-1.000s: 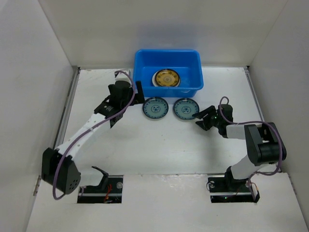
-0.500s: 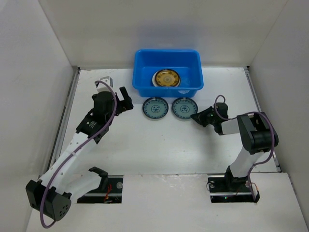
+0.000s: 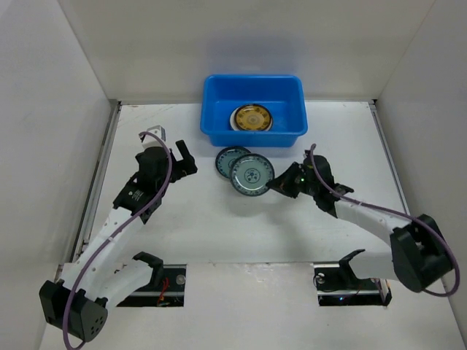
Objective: Place the plates into the plastic bin on the countertop
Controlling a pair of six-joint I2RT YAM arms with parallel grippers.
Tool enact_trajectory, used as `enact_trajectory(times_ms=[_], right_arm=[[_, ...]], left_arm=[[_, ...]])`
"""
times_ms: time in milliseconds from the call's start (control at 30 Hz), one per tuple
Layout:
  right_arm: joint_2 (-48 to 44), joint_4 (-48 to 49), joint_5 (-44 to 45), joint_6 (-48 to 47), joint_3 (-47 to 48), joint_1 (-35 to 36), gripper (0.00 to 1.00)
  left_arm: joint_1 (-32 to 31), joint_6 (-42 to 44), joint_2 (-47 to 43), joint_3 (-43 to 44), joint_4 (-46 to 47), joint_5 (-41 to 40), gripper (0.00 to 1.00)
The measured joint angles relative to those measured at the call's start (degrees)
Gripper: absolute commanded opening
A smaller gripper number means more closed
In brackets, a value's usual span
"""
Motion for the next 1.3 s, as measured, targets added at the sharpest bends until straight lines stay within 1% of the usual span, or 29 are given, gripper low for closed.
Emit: enact_trajectory(times_ms=[67,133,200,267,400,500,600,733,933,1133,1300], right_arm=[[-3.96,-7.58,1.92,-3.06,4.31,4.17,0.03],[-5.18,-14.38,3.28,-6.49,11.17,6.62,0.03],[-3.8,-19.58,4.26,-9.84,20.04,7.08,0.03],[-0.59,-22.29,4.98,-12.9,29.57,6.03,0.03],[9.27,-25.44,6.38,-17.53,47.74,2.29,0.04],[18.36,-27.26,7.41,-19.8,59.45,-0.33,0.04],[27.5,-29.33,8.0,-21.55,68.78,-2.32,0.04],[39.32,-32.59,8.98,-23.17,78.9,-4.26,0.04],[50.47,-36.35,9.51,-23.63,84.72,-6.49,0.06],[55.36,-38.27,9.62,-23.65,87.17,-7.87,0.11],[56.28,-38.75,9.92,-23.93,87.76,-8.07,0.24]], left_arm=[[-0.02,-0.72,0.02,-1.38,0.46,0.57,1.0],[-0.31,-1.97,0.02,-3.06,0.98,1.14,1.0],[-0.94,-3.56,0.02,-5.01,1.99,1.51,1.0],[-2.01,-5.22,0.02,-6.93,2.73,2.32,1.0],[-4.46,-9.11,-0.9,-10.6,4.11,4.07,1.0],[-5.92,-12.17,-3.91,-13.46,4.79,5.33,1.0],[-6.88,-15.17,-7.96,-15.56,5.07,6.05,1.0],[-7.82,-18.34,-12.74,-17.38,4.98,6.47,1.0],[-8.41,-20.92,-16.24,-18.23,3.5,6.75,1.0],[-8.41,-21.75,-16.76,-18.45,2.36,6.88,1.0],[-8.39,-21.92,-16.85,-18.64,2.19,6.97,1.0]])
